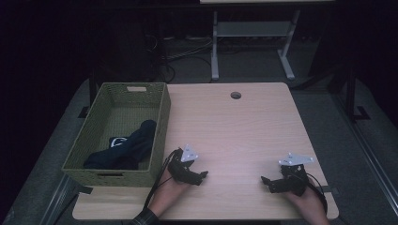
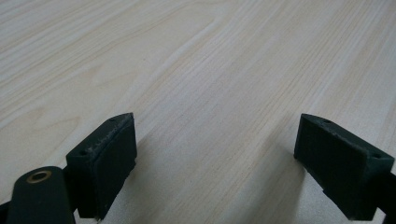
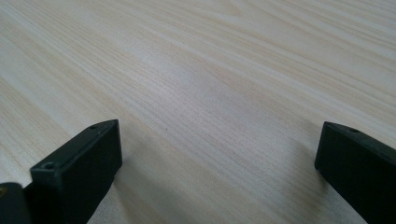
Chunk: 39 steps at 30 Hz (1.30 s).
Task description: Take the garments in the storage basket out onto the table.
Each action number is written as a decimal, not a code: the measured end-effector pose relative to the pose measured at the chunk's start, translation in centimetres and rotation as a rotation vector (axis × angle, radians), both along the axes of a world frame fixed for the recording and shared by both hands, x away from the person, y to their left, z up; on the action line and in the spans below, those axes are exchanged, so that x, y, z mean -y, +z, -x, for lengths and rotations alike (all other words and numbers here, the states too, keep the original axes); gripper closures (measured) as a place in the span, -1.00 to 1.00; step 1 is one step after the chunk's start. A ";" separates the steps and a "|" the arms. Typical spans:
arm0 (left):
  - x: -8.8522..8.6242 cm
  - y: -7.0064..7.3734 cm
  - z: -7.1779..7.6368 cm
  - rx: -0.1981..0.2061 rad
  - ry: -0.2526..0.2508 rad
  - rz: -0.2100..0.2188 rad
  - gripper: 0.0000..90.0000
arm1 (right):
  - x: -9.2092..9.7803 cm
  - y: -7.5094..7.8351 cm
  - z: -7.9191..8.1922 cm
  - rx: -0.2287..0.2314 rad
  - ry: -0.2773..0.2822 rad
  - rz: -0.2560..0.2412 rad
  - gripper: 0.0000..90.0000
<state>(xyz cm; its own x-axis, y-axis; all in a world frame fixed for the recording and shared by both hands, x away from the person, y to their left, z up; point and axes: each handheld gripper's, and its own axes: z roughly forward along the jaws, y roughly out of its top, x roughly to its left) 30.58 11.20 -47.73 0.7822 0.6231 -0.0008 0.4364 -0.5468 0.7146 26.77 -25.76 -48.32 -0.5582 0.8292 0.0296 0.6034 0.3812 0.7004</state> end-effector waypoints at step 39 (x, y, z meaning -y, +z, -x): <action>0.0 1.0 -1.2 -0.020 -0.018 0.054 -0.70 | 0.0 0.0 0.0 -0.001 0.002 0.001 -0.99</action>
<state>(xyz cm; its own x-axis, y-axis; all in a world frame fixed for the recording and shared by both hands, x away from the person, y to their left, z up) 31.79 11.25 -46.74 0.7924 0.6079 -0.0500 0.4417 -0.5154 0.7343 26.75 -25.78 -48.30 -0.5601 0.8279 0.0300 0.6036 0.3830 0.6993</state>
